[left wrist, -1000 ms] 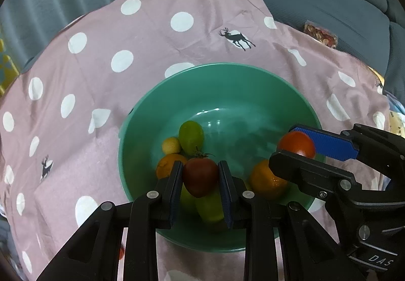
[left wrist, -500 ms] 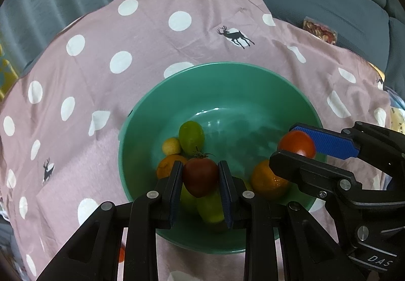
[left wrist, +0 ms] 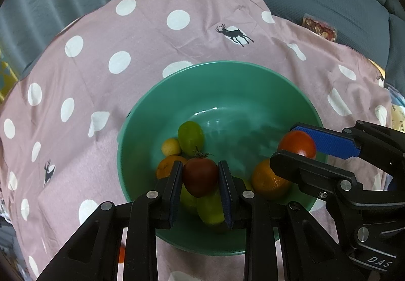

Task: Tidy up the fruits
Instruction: 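Lower both tools into the bowl and open them to drop the tomatoes, then withdraw both tools from the bowl toward the last red tomatoes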

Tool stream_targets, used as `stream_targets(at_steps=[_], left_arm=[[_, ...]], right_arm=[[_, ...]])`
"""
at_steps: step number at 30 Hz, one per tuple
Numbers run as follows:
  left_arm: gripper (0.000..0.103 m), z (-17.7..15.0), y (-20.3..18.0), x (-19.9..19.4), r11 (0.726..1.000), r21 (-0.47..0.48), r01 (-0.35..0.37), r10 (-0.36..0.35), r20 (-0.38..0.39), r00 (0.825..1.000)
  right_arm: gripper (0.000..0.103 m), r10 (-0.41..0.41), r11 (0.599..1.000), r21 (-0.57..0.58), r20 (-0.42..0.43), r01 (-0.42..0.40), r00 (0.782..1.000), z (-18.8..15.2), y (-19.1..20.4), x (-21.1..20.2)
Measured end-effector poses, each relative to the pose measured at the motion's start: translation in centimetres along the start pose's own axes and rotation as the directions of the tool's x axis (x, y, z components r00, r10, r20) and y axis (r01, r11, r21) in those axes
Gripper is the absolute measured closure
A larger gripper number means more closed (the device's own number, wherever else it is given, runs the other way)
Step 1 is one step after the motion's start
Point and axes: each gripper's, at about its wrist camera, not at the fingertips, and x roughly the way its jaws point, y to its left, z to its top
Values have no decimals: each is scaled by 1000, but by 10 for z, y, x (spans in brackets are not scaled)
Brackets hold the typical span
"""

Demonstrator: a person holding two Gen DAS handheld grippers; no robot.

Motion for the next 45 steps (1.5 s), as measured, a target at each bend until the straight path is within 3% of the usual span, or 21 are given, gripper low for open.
stream_targets(at_steps=[27,32,33,38,45], left_arm=[[75,3,-6,2,999,40,-12,13,-33,999],[49,4,-3,-3,1000,18,-16,16,-11,1000],[47,4,-2,-4,1000,15,-14,14,-4,1000],[26,2,4,-18,1000,-23,-18,19,53,998],[25,-24,29,-48,990,-136,-18,38,140,990]], right_arm=[[69,-14,1000,20,10,14,1000,0,-3,-2],[69,-20,999,41,32,18,999,1,-7,-6],[68,-21,999,48,38,19,999,1,-7,-8],[55,-32,996,85,71,26,997,2,-13,-15],[49,-1,996,87,106,-8,994,3,-10,-22]])
